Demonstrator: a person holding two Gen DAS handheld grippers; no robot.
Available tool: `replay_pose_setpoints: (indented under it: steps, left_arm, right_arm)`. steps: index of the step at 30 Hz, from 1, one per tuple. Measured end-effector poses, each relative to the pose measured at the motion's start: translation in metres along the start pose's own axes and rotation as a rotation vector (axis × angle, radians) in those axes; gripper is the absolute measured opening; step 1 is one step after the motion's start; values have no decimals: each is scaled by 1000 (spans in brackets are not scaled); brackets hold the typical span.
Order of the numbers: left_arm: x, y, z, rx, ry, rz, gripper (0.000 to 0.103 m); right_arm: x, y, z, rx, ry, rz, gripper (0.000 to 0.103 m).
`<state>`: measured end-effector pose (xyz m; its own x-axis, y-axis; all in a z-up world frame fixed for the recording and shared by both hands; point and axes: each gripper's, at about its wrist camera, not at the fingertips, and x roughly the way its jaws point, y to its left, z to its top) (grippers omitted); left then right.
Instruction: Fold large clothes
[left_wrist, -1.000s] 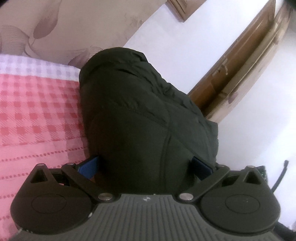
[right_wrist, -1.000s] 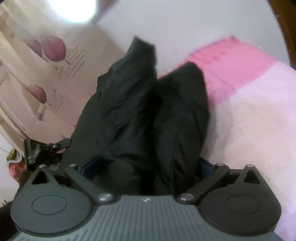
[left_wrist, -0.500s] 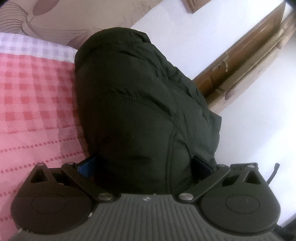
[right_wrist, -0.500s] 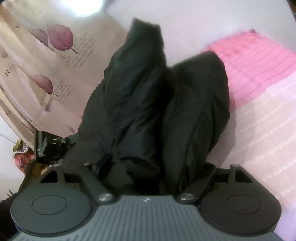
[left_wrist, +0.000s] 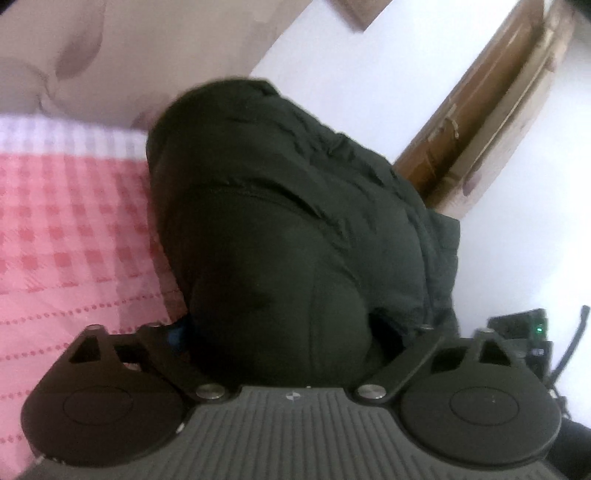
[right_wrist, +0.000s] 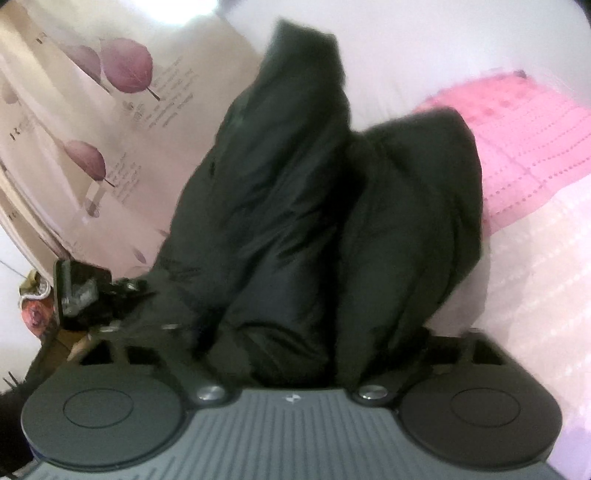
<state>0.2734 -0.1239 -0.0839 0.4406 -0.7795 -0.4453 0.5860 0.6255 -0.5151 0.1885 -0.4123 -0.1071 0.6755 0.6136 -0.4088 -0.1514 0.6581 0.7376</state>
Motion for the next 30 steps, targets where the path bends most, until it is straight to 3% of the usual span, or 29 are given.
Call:
replay_pose_setpoints:
  steps: [2, 7, 15, 30]
  left_arm:
    - [-7, -5, -4, -2, -30, 21, 82]
    - [-31, -17, -12, 9, -80, 52, 77]
    - [-88, -37, -13, 52, -135, 120, 76]
    - [-227, -45, -26, 67, -231, 297, 75]
  right_arm:
    - [-5, 8, -1, -10, -23, -11, 54]
    - [-13, 26, -6, -17, -58, -12, 46]
    - [-7, 61, -19, -7, -78, 43, 41]
    - [24, 170, -39, -81, -43, 184, 41]
